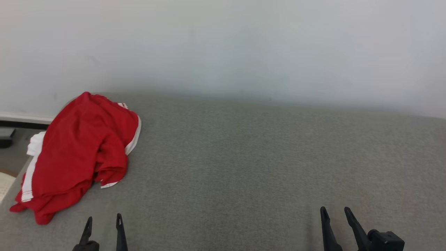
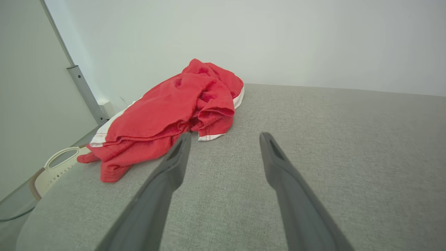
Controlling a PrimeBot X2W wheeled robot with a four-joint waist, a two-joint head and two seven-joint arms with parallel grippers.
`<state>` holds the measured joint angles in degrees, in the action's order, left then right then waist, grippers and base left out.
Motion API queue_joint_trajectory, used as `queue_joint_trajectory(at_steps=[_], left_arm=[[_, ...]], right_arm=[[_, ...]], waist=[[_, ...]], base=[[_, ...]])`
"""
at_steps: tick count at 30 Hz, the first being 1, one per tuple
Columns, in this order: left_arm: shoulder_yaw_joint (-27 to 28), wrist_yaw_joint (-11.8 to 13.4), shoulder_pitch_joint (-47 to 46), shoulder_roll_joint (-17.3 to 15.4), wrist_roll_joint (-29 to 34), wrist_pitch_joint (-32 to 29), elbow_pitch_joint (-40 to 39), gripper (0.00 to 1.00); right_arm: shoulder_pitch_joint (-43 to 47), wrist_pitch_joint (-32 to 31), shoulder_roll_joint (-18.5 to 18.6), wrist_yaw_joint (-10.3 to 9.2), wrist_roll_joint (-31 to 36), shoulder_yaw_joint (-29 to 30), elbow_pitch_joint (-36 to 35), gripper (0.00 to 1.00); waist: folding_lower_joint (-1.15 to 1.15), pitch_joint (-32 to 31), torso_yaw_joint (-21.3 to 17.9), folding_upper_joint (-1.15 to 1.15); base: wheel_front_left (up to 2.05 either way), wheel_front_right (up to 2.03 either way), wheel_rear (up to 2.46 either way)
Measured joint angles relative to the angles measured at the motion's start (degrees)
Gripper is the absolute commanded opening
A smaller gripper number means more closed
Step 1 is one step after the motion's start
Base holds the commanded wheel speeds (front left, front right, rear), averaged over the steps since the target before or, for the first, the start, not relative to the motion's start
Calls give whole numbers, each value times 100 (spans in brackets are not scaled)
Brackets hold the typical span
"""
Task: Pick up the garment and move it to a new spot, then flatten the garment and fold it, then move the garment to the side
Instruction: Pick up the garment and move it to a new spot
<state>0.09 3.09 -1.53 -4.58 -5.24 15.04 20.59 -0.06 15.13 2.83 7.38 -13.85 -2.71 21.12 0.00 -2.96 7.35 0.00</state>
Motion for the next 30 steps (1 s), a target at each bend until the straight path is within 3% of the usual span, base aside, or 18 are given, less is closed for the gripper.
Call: queue_joint_trajectory(at_steps=[20,30], left_arm=[[105,27,50,-311,37,0,-168,100],[443,260,332,-303,-51,1,-680,100]], right_arm=[[112,0,0,0,-181,-166,-147,100],[-281,0,-1,0,-178,-582,-178,100]], waist=[[0,-137,1502,0],[0,-46,2029,0]], base=[[0,0,0],[0,0,0]])
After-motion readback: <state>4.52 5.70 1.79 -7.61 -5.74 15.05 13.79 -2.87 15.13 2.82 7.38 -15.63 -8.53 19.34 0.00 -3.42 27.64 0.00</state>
